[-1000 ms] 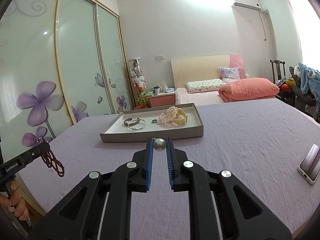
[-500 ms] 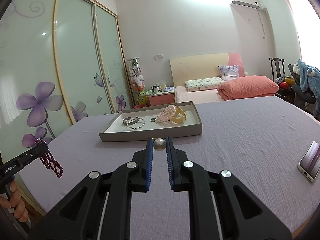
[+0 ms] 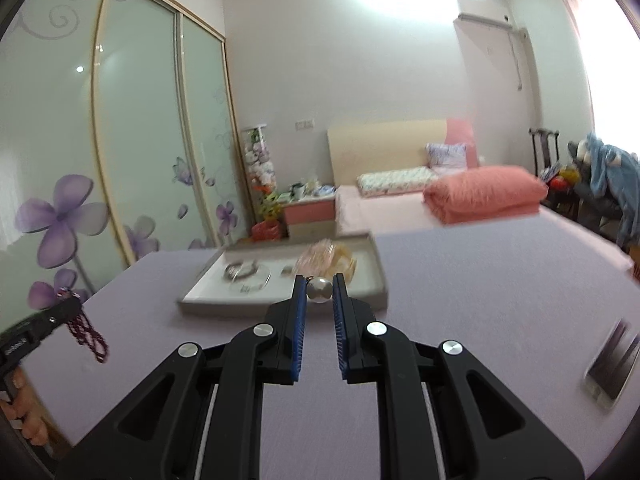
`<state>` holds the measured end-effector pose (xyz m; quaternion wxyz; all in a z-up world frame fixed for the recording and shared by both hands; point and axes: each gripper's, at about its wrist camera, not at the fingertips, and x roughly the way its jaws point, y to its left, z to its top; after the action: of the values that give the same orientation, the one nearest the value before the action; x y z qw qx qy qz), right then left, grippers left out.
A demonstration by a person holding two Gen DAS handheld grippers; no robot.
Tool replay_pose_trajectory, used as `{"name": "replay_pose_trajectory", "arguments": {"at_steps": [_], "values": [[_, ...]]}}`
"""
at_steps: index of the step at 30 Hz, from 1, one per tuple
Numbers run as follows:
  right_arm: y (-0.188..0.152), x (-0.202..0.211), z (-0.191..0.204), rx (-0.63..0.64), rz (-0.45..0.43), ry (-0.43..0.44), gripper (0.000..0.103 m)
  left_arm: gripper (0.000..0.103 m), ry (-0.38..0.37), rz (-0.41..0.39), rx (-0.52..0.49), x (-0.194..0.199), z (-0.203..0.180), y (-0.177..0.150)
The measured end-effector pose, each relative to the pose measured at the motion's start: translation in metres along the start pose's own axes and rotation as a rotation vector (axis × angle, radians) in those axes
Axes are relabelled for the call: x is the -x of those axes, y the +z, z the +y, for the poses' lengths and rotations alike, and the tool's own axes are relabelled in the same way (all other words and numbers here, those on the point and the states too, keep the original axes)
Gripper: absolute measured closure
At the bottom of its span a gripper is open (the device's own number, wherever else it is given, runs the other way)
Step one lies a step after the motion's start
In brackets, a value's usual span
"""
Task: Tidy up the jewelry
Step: 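Lift the necklace with the left tool and carry it over the tray, then lower the necklace into the tray and open the left tool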
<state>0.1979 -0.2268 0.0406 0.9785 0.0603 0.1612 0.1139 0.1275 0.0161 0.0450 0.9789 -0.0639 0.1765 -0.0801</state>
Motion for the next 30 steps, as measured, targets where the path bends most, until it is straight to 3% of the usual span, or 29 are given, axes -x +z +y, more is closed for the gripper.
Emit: {"name": "replay_pose_trajectory", "arguments": {"at_steps": [4,10,19,30], "values": [[0.032,-0.036,0.005,0.017,-0.02,0.003,0.089,0.094,-0.04,0.013,0.012,-0.038,0.003,0.037],[0.051,-0.096,0.013,0.008,0.009,0.021,0.089,0.094,-0.011,0.058,0.031,-0.121,0.01,0.068],[0.031,-0.175,0.018,0.017,0.152,-0.005,0.089,0.094,0.056,0.152,0.047,-0.207,0.022,0.059],[0.017,-0.203,0.014,-0.003,0.222,-0.009,0.089,0.094,0.062,0.179,0.033,-0.242,0.027,0.05]]}}
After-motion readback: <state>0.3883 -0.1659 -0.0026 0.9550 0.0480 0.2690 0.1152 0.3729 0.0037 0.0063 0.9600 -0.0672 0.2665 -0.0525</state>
